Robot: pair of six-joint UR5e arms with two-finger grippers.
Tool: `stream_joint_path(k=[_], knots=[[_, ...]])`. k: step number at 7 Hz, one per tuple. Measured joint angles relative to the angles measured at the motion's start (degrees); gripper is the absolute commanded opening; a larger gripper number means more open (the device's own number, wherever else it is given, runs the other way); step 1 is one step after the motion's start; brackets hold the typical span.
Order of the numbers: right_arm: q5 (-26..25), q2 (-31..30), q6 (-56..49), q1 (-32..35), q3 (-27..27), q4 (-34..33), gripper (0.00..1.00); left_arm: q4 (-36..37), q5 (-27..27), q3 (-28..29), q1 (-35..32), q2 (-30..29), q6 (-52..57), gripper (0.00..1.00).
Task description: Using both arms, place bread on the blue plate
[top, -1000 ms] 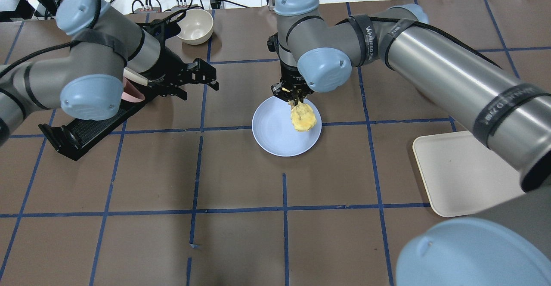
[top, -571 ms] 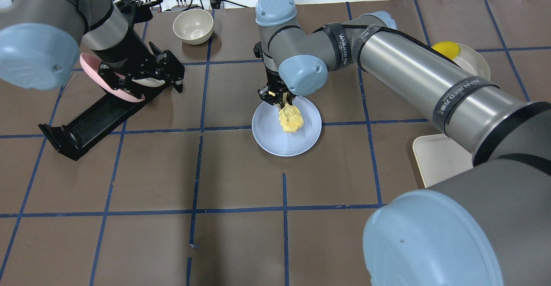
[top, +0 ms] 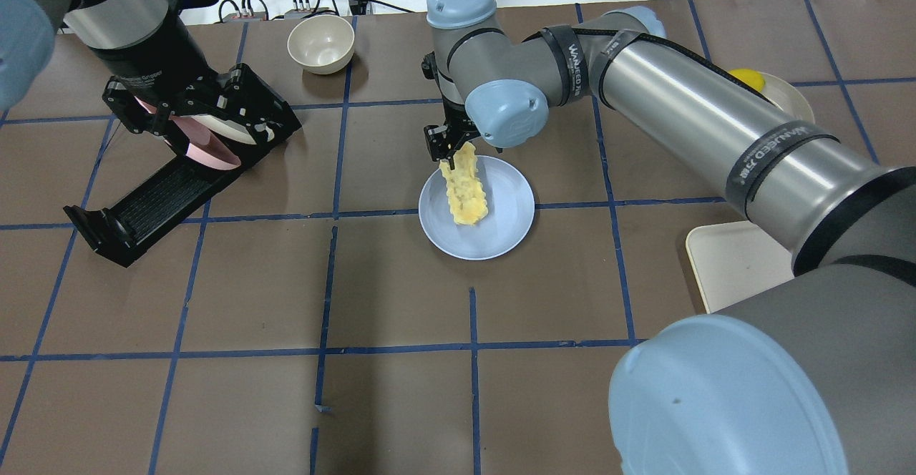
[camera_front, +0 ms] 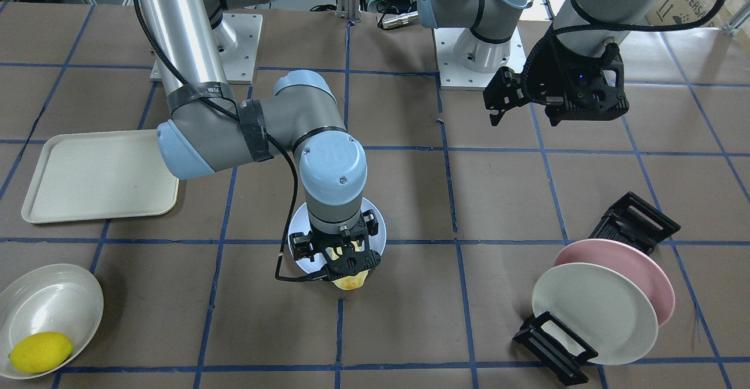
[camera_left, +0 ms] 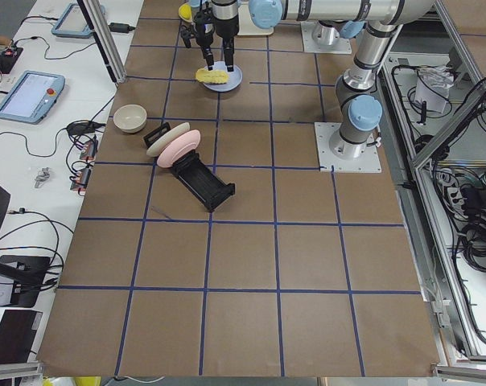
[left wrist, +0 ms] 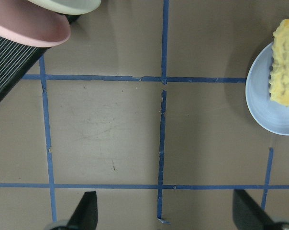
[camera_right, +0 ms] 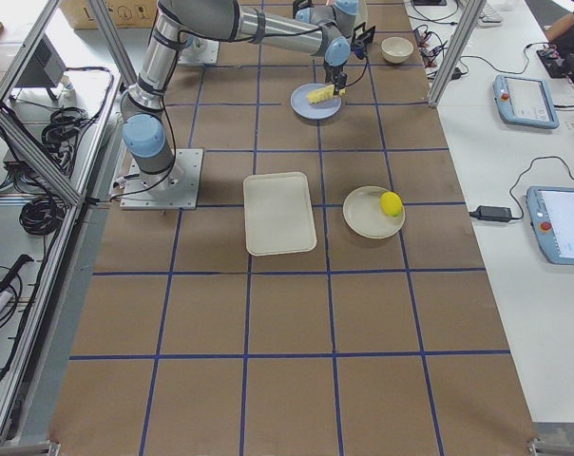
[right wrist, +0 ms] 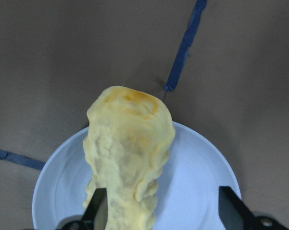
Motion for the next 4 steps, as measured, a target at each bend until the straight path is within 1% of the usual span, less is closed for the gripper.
stream_joint_path(k=[1,2,4], knots=[[-0.2,-3.6,-0.3,-1.0,0.8,2.3,1.0,-0.2,0.0,0.0,-0.1,0.2,0.0,1.0],[-0.5,-8.8,-1.2,-3.4,2.5,5.3,1.0,-0.4,0.0,0.0,-0.1,0.3,0.0,1.0],[-0.5,-22.3,-5.9,-12.4,10.1,8.2,1.0,-0.8,0.0,-0.2,-0.4,0.3,0.0,1.0]])
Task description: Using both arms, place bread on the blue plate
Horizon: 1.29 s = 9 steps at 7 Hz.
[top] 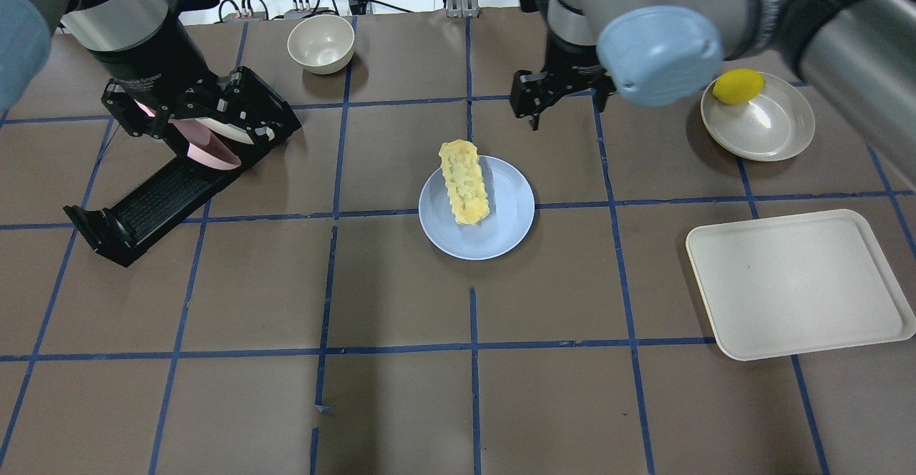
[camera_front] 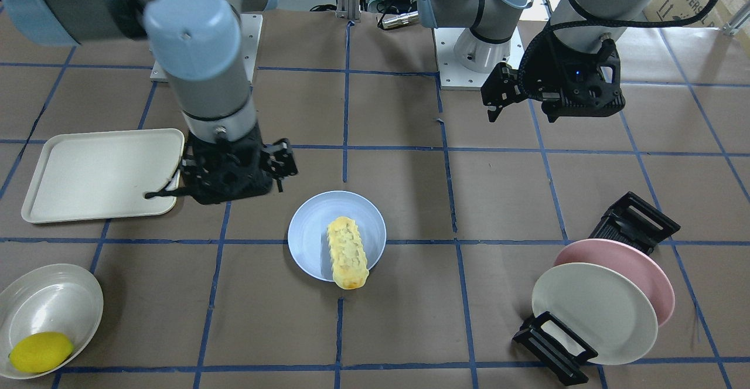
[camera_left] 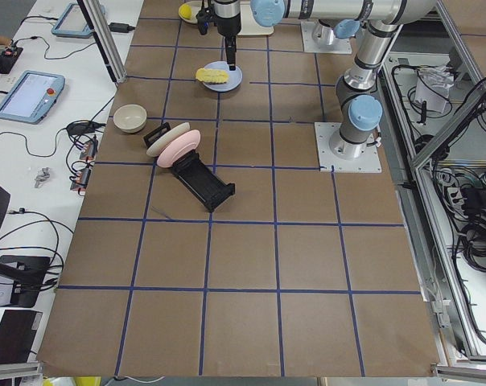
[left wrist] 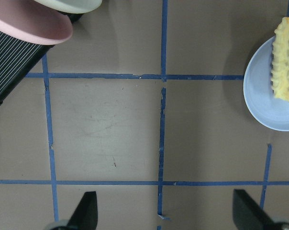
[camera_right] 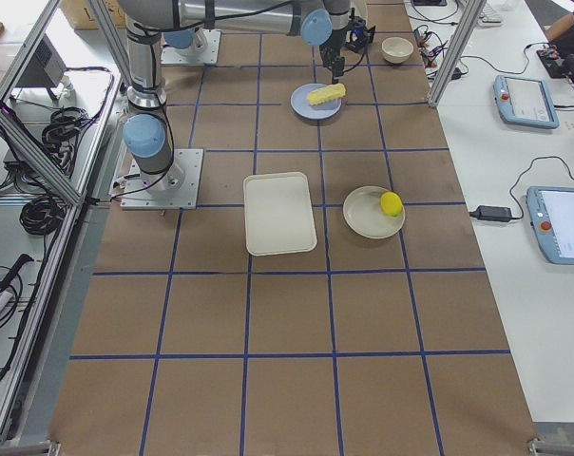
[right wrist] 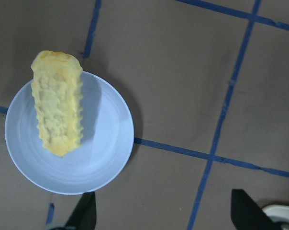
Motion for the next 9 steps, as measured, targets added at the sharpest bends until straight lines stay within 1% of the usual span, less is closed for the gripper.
stream_joint_path(k=[1,2,3,5,6,7,8,9], knots=[[0.1,-6.0,-1.6,-5.0,3.9,1.9,1.0,-0.2,0.0,-0.1,-0.4,0.0,0.0,1.0],[0.4,-10.1,-2.4,-8.6,6.5,4.0,1.0,-0.2,0.1,-0.2,-0.7,-0.1,0.2,1.0],[0.7,-12.1,-2.5,-10.2,7.7,5.1,1.0,-0.2,0.1,-0.3,-0.8,0.0,0.4,1.0],[1.4,-12.9,-2.4,-10.5,8.3,5.6,1.0,0.0,0.1,-0.3,-0.8,0.7,0.5,1.0],[3.9,-10.9,-1.9,-8.4,8.1,4.1,1.0,0.1,0.5,0.2,-0.7,0.6,0.5,1.0],[6.2,-6.5,-0.6,-3.4,7.0,-0.2,1.0,0.0,1.4,1.0,-0.7,0.2,0.5,1.0],[5.0,-1.0,1.7,2.8,4.6,-5.4,1.0,-0.1,2.1,1.3,-0.8,0.0,0.3,1.0],[2.9,3.0,3.8,7.1,1.7,-8.0,1.0,-0.1,2.3,1.2,-0.8,0.1,0.1,1.0]])
